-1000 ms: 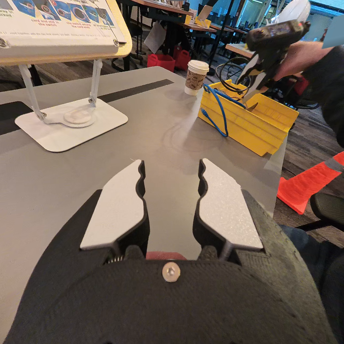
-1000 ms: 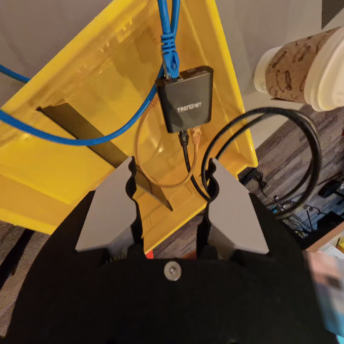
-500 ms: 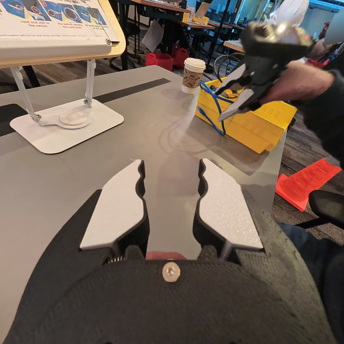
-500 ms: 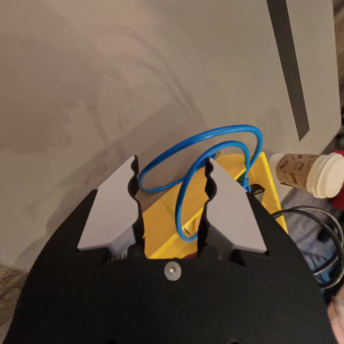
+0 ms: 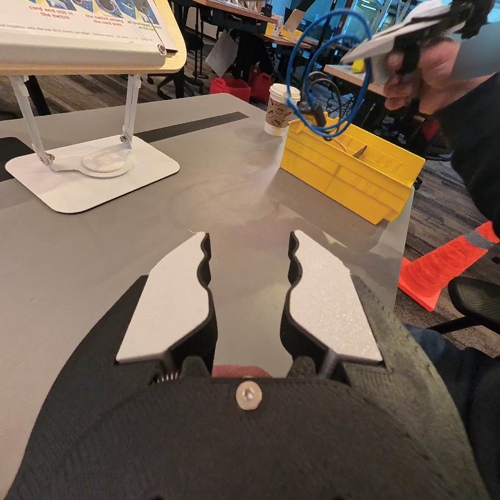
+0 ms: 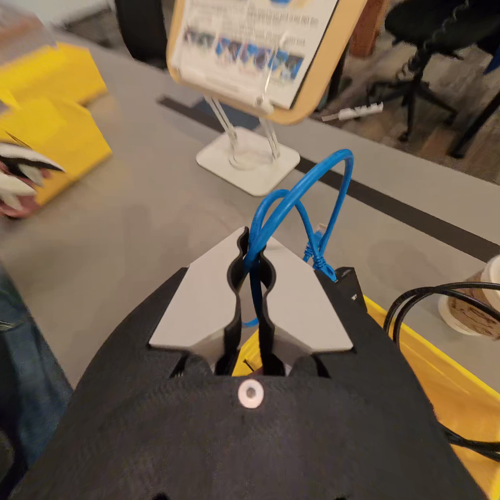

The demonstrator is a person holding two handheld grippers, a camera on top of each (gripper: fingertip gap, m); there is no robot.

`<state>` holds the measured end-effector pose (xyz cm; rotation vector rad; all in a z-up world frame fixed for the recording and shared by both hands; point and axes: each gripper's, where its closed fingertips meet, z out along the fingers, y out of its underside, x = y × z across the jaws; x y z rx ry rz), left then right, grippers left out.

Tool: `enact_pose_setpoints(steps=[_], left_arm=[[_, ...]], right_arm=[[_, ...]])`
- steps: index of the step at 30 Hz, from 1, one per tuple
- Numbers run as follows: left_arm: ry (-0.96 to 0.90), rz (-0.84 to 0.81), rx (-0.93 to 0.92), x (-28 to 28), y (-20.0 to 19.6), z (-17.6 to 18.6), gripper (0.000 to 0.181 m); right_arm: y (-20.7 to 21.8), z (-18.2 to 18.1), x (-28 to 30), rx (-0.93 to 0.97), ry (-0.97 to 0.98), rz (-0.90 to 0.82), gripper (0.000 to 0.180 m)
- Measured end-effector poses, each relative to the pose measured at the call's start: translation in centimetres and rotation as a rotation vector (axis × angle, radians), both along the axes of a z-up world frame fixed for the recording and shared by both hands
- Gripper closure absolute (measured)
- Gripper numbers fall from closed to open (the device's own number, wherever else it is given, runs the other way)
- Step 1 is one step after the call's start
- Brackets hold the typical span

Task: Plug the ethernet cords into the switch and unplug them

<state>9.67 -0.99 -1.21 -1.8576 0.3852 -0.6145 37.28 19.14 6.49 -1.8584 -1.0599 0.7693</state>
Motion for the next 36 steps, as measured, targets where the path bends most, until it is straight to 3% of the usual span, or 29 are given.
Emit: enact_pose_setpoints(steps=[4,10,16,20,22,25,29,33,36], left_arm=[[0.002,0.000,-0.003,0.0,0.1,-0.1,0.126],[0.012,0.000,-0.010,0.1,0.1,-0.3,0.126],[0.037,-0.008,-0.012,0.7,0.1,-0.2,0.125],[0.049,-0.002,-0.004,0.6,0.1,0.2,0.125],[0.066,0.011,0.005,0.2,0.0,0.6,0.124],[0.094,0.034,0.027,-0.5,-0.1,1.7,0.124],[0.162,0.095,0.057,-2.7,-0.5,3.5,0.122],[0.217,0.215,0.087,-7.0,-1.5,6.3,0.120],[0.280,0.361,0.092,-12.1,-2.8,8.5,0.118]], right_arm=[[0.7,2.0,3.0,-0.037,0.168,-0.006,0.179],[0.9,-2.9,4.9,-0.113,0.146,0.013,0.179],[1.2,-10.0,5.6,-0.223,-0.004,-0.034,0.180],[0.9,-14.4,6.9,-0.217,-0.297,-0.084,0.180],[0.9,-14.3,7.6,-0.159,-0.418,-0.108,0.172],[0.3,-13.7,8.4,-0.121,-0.561,-0.100,0.132],[-0.1,-11.6,10.3,-0.024,-0.700,-0.127,0.106],[0.8,-7.9,14.1,0.097,-0.647,-0.314,0.107],[1.0,-8.6,19.2,0.093,-0.692,-0.466,0.100]])
